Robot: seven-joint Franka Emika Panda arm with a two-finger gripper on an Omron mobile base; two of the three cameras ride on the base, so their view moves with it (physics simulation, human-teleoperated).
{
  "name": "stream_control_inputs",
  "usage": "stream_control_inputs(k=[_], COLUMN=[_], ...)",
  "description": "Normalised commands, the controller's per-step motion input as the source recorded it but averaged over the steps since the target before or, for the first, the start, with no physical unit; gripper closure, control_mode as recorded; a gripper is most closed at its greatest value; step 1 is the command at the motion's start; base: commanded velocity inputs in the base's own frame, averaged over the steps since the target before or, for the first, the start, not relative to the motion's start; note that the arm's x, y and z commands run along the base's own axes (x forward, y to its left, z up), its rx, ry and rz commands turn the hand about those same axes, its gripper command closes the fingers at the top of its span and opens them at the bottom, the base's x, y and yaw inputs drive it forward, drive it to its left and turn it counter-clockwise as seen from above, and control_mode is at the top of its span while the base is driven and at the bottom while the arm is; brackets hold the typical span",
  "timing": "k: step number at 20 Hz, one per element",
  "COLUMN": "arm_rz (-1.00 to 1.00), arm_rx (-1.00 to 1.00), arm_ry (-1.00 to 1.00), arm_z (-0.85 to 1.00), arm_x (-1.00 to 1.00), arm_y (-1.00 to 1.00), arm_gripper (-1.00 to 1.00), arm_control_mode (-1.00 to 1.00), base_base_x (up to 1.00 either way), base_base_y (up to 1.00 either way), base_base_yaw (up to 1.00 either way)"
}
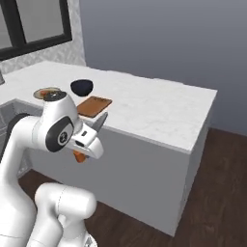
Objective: Pick up the knife from the drawer and place it on the cutting board. Then place the meat from the plate to the cutting board.
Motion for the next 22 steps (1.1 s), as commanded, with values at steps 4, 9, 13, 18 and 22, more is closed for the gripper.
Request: stream_control_inputs(k=[4, 9, 13, 18, 22], arm_rz=[0.00, 0.00, 0.00, 0.00, 0.00], arm_rx=[0.00, 0.00, 0.00, 0.00, 0.00], arm_ry=[0.00, 0.00, 0.00, 0.00, 0.00], arm_z=[0.00, 0.00, 0.00, 0.00, 0.00], arm_x=[0.00, 0.00, 0.00, 0.00, 0.00], arm_y=[0.00, 0.00, 0.00, 0.00, 0.00], arm_gripper=[1.00, 1.00, 1.00, 1.00, 1.00], arm_control_mode=[1.00, 1.00, 1.00, 1.00, 1.00], base_base_x=[0.83, 0.51, 0.35, 0.46, 0.61], base_base_y=[1.00, 1.00, 0.99, 0.73, 0.30], base_base_yaw=[-0.30, -0.41, -0.42, -0.29, -0.07])
